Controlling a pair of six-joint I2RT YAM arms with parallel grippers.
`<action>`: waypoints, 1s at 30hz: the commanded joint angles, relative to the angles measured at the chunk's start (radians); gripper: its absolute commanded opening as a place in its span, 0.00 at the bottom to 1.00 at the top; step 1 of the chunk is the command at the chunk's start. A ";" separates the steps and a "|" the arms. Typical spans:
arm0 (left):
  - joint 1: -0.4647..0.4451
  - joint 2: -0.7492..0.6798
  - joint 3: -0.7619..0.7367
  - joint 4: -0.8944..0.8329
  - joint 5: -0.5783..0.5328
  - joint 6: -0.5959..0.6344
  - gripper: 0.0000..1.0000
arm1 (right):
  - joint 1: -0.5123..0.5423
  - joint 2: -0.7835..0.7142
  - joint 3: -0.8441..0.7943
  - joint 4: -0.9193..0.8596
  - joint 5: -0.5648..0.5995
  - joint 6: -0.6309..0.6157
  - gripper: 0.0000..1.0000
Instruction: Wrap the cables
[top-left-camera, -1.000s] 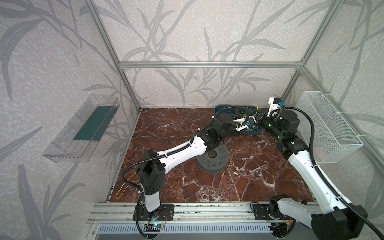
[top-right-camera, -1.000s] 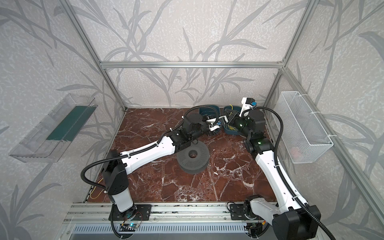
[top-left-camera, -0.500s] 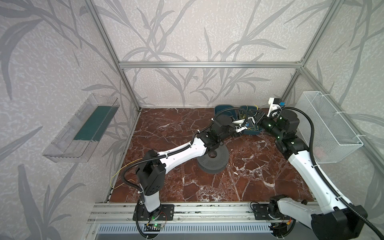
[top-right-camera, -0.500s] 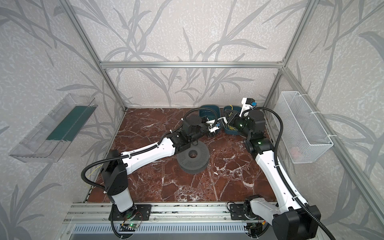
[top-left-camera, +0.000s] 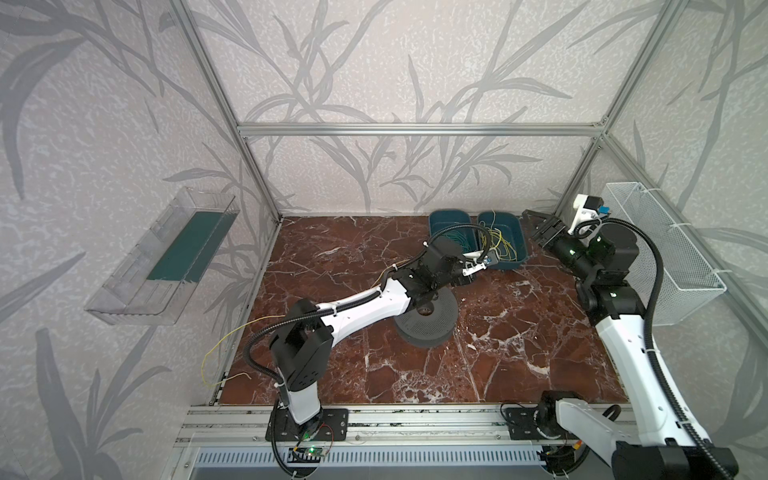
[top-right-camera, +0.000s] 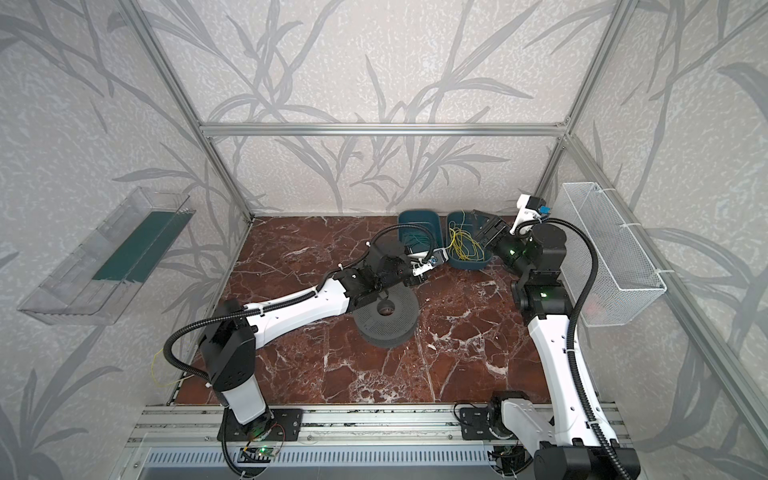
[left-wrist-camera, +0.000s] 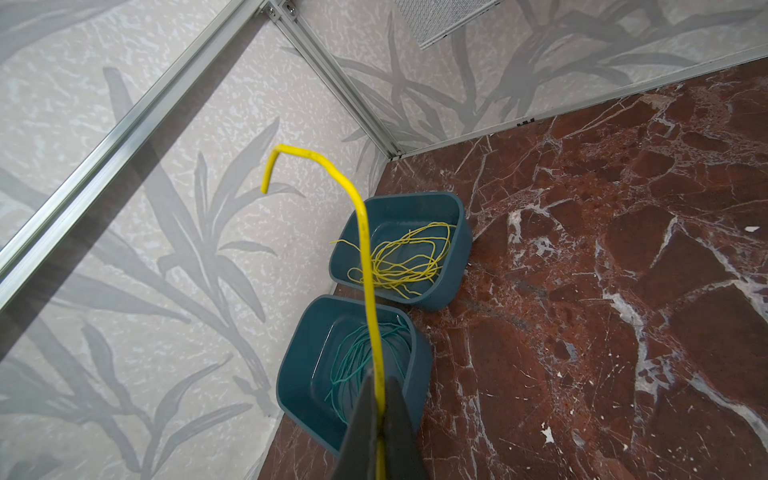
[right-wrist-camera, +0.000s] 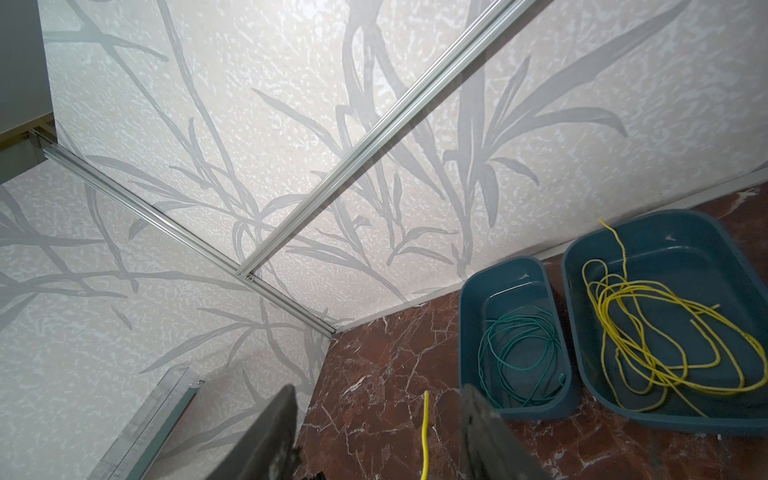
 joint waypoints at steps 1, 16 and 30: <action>0.002 -0.044 0.008 -0.011 0.015 0.028 0.00 | -0.002 0.002 0.021 -0.021 -0.093 -0.001 0.61; -0.014 -0.069 -0.077 0.043 -0.035 0.214 0.00 | 0.031 0.139 0.005 -0.091 -0.231 -0.052 0.42; -0.061 0.011 -0.149 0.161 -0.293 0.717 0.00 | 0.312 0.158 0.206 -0.600 0.447 -0.546 0.41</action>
